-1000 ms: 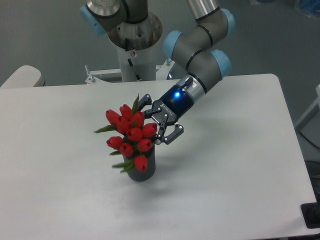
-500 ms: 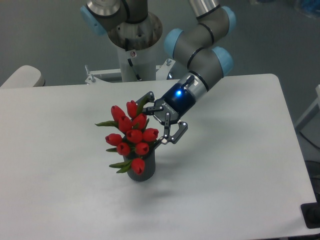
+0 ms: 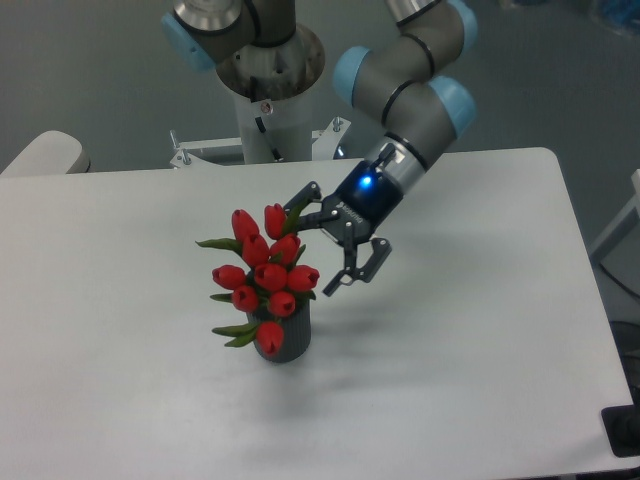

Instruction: Insert the flowers into the vase

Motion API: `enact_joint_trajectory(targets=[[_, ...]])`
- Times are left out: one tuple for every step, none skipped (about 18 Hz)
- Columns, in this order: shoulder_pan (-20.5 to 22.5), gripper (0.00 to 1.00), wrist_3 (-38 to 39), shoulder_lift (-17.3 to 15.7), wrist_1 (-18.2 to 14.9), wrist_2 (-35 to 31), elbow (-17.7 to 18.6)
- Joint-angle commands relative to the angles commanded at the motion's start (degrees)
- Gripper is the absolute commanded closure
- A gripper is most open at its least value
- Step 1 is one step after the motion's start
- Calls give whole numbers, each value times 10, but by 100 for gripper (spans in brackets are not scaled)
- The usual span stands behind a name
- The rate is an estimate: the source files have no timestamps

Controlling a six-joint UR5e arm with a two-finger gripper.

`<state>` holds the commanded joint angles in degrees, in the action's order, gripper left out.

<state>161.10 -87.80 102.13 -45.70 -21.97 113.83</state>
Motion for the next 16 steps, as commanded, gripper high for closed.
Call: enact_joint_trajectory(targets=[[3,0,0,0,1,-14,-11],[3,0,1,2,1,-32,-24],[3,0,1,4,0,-52,-41],[2,0,3,6,-3,-75,-62],[0,0,17,9,-6,-100,-89],[-3,0,39,17,-6,-128,-118],[-5,0,60,30,-4,-151,-149],[-10,0,73,40,-4,-168,-179],[-16,0,82,49,-7,-184,-205],[-20,0,89,58,-7,-200,-224],[-23,0,94,67,-7,-216,-242],[-24,0,96,78,-8,-232,-265],[-24,0,97,88,-12,-247,-286],[-25,0,97,97,-23,-263,-307],[-25,0,95,104,-35,-278,-327],[-26,0,95,112,-45,-290,-346]])
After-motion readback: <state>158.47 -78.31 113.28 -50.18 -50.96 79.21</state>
